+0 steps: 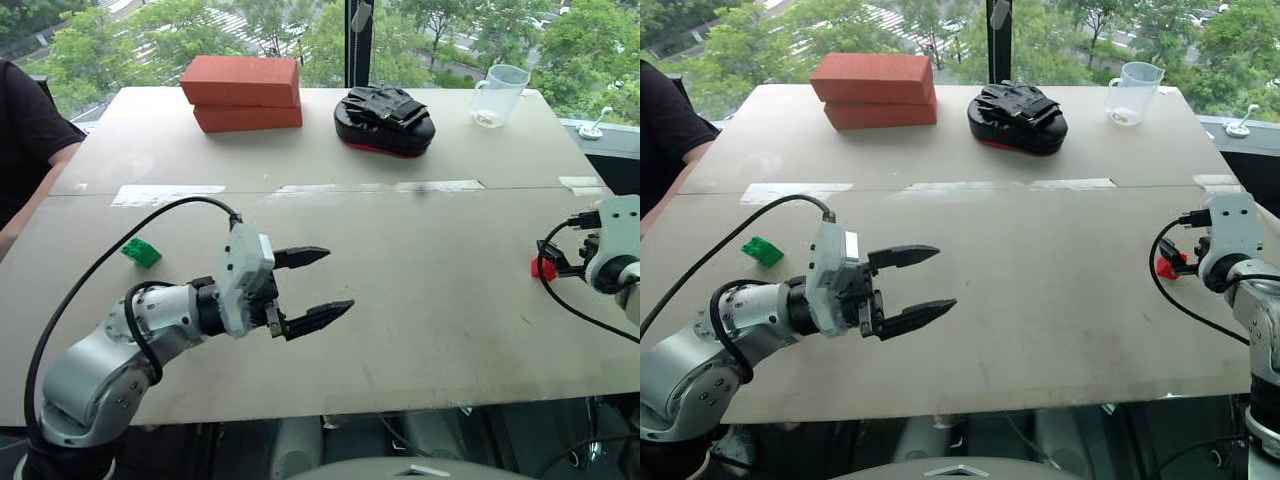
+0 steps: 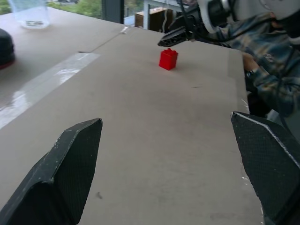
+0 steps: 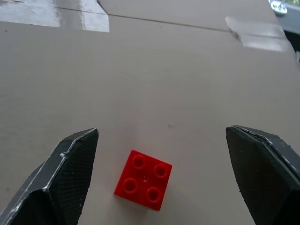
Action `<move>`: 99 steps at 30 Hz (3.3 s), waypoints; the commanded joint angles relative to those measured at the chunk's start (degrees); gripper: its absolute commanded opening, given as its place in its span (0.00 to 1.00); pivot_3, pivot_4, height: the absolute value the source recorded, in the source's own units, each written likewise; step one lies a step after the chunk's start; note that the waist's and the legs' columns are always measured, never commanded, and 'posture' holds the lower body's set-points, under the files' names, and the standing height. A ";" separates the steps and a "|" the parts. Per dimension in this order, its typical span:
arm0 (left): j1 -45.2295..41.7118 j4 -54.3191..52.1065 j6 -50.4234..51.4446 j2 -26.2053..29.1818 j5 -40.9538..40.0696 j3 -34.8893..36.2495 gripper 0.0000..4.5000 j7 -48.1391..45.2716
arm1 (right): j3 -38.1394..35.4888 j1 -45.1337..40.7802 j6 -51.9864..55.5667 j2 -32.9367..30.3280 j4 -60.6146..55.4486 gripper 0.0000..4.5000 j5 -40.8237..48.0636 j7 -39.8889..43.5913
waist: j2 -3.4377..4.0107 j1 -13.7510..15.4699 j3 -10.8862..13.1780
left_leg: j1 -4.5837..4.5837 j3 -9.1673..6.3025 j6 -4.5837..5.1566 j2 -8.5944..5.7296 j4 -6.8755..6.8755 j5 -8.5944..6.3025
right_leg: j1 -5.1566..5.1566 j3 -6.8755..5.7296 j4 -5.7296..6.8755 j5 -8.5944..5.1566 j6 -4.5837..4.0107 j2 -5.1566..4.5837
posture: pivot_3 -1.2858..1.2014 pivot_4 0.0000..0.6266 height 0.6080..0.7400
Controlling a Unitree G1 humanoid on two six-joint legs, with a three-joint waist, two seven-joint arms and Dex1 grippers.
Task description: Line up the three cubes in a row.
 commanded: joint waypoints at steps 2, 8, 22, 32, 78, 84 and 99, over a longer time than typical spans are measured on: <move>-2.34 0.41 -1.40 0.09 0.23 -1.98 0.99 -2.52 | -3.61 -4.48 8.08 2.21 1.03 1.00 -0.24 -2.62 | 0.01 -0.04 0.01 | 0.00 0.01 0.00 0.00 0.01 0.00 | 0.00 0.00 0.02 0.00 0.01 0.01 | 0.52 0.24 1.00; -3.40 0.69 -1.49 -0.58 0.39 -3.06 0.99 -2.35 | -5.90 -8.27 12.82 6.36 3.14 1.00 -0.77 -3.85 | 0.02 -0.03 0.01 | 0.01 -0.01 0.01 0.00 0.06 0.01 | 0.01 0.01 0.06 0.00 0.02 0.03 | 0.52 0.24 1.00; -0.99 -0.50 -1.08 -0.87 -0.83 -0.73 1.00 -0.57 | -1.24 -8.82 9.39 6.10 8.86 0.28 -2.27 -3.05 | 0.02 -0.15 0.01 | 0.01 -0.02 0.01 -0.01 0.04 0.01 | 0.01 0.03 0.05 -0.01 0.05 0.04 | 0.52 0.24 1.00; 6.09 -2.41 -1.32 -0.63 -0.41 1.98 1.00 1.37 | 21.66 -9.67 -19.12 -6.14 8.30 0.28 3.40 30.17 | 0.21 -0.47 0.15 | 0.03 -0.10 0.01 0.03 0.00 0.00 | -0.02 0.13 0.00 -0.11 0.20 0.08 | 0.52 0.24 1.00; 15.51 -6.28 -2.24 1.88 -2.10 9.96 1.00 1.62 | 47.55 -46.32 -76.99 6.45 70.16 0.70 -23.56 73.22 | 0.25 -0.12 0.40 | 0.07 0.34 0.00 0.10 0.05 0.01 | -0.08 0.09 0.09 0.01 -0.01 -0.01 | 0.52 0.24 1.00; 17.93 -5.68 -3.13 1.61 -1.06 11.06 1.00 0.83 | 46.59 -45.94 -78.53 6.07 70.03 0.99 -23.23 72.62 | 0.26 -0.15 0.41 | 0.06 0.34 0.00 0.10 0.04 0.01 | -0.08 0.09 0.08 0.01 -0.01 -0.01 | 0.52 0.24 1.00; 14.92 7.72 1.20 -7.66 4.69 28.50 1.00 29.32 | 25.32 -23.55 -52.32 5.03 19.90 0.99 4.70 61.72 | 0.22 0.11 0.39 | 0.06 0.08 0.00 0.14 0.05 0.01 | -0.04 -0.07 0.20 0.08 0.12 0.03 | 0.52 0.24 1.00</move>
